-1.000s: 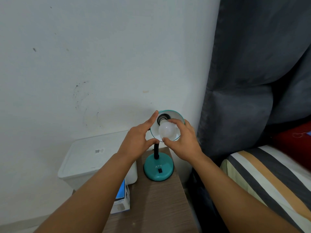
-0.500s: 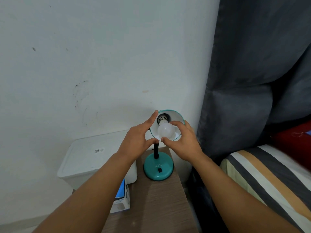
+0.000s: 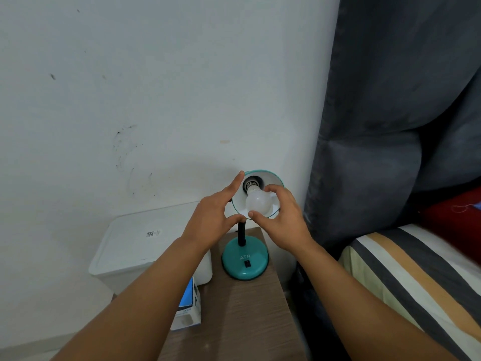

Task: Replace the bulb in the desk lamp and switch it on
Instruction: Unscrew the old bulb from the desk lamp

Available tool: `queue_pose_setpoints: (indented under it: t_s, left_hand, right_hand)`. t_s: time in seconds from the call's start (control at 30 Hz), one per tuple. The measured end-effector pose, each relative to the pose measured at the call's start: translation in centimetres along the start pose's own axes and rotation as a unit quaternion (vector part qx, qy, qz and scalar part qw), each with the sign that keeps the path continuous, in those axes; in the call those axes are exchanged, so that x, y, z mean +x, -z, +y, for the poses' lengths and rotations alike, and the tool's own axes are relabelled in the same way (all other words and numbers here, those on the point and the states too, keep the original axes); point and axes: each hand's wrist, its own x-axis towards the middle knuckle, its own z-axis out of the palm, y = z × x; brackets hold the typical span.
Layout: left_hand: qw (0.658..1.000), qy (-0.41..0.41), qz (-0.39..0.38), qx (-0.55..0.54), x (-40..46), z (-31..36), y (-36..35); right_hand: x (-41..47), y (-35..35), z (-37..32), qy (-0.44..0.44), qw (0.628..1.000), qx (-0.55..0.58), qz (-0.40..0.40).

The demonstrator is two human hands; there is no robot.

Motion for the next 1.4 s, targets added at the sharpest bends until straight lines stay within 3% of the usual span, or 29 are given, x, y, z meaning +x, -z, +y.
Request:
queue_pose_setpoints:
  t_s: [0.3, 0.7, 1.0, 1.4]
  left_hand:
    - [1.000, 0.005, -0.002, -0.009, 0.0, 0.1, 0.0]
    - [1.000, 0.006, -0.005, -0.008, 0.1, 0.1, 0.0]
    - [1.000, 0.017, -0.002, -0.017, -0.3, 0.2, -0.1]
    - [0.999, 0.034, -0.007, 0.016, -1.8, 2.0, 1.5]
  right_hand:
    - [-0.1, -0.6, 0.3, -0.037, 0.998, -0.048, 0.007]
    - [-0.4, -0.2, 0.6, 0.023, 0.999, -0.020, -0.014]
    - [-0.6, 0.0, 1.2, 0.002, 0.999, -0.035, 0.026]
    - [-3.4, 3.2, -0.6, 0.041, 0.996, -0.014, 0.082]
